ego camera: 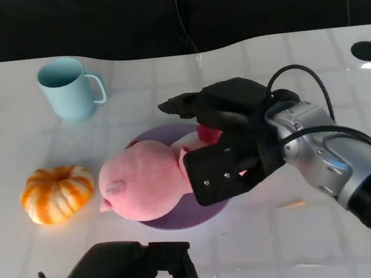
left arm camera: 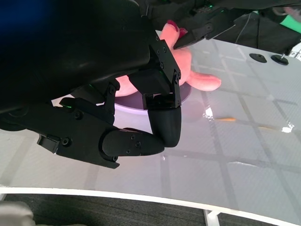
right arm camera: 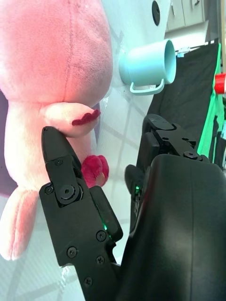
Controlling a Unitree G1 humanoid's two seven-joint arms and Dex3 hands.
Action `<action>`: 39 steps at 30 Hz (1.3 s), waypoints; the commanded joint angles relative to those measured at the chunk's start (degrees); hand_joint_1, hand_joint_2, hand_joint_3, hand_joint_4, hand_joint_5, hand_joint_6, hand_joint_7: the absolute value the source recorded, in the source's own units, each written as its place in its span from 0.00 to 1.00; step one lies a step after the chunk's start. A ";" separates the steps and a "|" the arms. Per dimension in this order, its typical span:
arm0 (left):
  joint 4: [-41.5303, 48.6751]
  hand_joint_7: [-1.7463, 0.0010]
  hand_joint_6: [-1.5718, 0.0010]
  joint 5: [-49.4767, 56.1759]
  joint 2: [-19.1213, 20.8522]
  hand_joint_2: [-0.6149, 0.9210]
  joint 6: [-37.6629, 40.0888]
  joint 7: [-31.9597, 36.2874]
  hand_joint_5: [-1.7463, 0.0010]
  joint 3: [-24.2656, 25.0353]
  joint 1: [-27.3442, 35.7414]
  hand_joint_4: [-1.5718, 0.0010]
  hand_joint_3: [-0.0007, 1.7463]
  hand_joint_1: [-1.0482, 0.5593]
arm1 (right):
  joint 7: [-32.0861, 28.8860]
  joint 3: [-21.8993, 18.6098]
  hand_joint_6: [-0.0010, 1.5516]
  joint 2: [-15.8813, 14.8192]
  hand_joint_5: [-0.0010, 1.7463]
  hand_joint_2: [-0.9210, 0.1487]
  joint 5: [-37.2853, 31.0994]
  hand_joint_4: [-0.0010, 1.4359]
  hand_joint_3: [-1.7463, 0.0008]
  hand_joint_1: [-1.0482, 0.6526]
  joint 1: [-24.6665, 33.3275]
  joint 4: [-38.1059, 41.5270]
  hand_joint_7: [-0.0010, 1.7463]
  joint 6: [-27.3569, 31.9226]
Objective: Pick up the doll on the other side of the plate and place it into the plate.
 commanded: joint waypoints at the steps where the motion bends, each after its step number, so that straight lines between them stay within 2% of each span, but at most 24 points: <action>1: -0.19 0.41 0.52 -0.68 0.48 1.00 0.16 -0.58 0.20 0.14 -0.24 0.53 0.19 0.46 | 1.91 -0.30 0.07 -2.18 0.09 0.00 0.32 0.09 0.93 0.16 1.63 -4.10 0.00 0.17; 10: -0.46 0.41 0.52 -0.38 0.44 1.00 0.89 -1.02 0.21 0.01 -0.44 0.53 0.19 0.46 | 3.92 -4.69 0.10 -8.25 0.12 0.00 3.29 0.12 0.93 0.15 7.95 -16.75 0.01 -2.48; 14: -0.55 0.41 0.51 -0.57 0.50 1.00 0.73 -1.06 0.21 0.07 -0.41 0.53 0.19 0.46 | 4.67 -7.98 0.12 -11.02 0.14 0.00 5.53 0.15 0.93 0.17 12.92 -24.20 0.02 -2.61; 19: -1.32 0.42 0.52 -0.22 0.55 1.00 1.12 -1.39 0.22 -0.01 -0.15 0.53 0.19 0.46 | -1.10 -13.17 0.22 -12.17 0.21 0.00 8.37 0.25 0.92 0.24 21.38 -31.45 0.06 -5.80; 22: -1.42 0.42 0.51 -0.03 0.50 1.00 1.03 -1.27 0.23 -0.19 -0.08 0.53 0.19 0.46 | -4.83 -17.34 0.31 -12.45 0.28 0.00 10.82 0.35 0.93 0.29 26.87 -34.65 0.09 -8.01; 24: -1.46 0.43 0.51 -0.07 0.33 1.00 1.37 -1.50 0.23 -0.32 -0.21 0.53 0.19 0.46 | -6.50 -20.14 0.38 -13.26 0.36 0.00 12.30 0.42 0.93 0.33 30.11 -36.10 0.11 -9.59; 28: -1.41 0.43 0.51 -0.09 0.37 1.00 1.75 -1.91 0.23 -0.38 -0.68 0.53 0.19 0.45 | -6.33 -24.79 0.47 -15.07 0.46 0.00 16.35 0.53 0.95 0.43 35.14 -37.89 0.15 -11.71; 33: -0.90 0.43 0.51 -0.19 0.76 1.00 1.27 -1.73 0.23 -0.19 -1.02 0.52 0.20 0.45 | -5.82 -27.94 0.59 -16.96 0.54 0.03 18.64 0.64 0.98 0.52 40.44 -39.53 0.18 -13.25; 39: -0.98 0.43 0.52 -0.98 0.76 1.00 1.54 -1.98 0.23 0.13 -0.91 0.53 0.20 0.45 | -2.50 -29.46 0.67 -18.69 0.52 0.00 20.89 0.68 0.96 0.56 45.36 -43.11 0.18 -12.10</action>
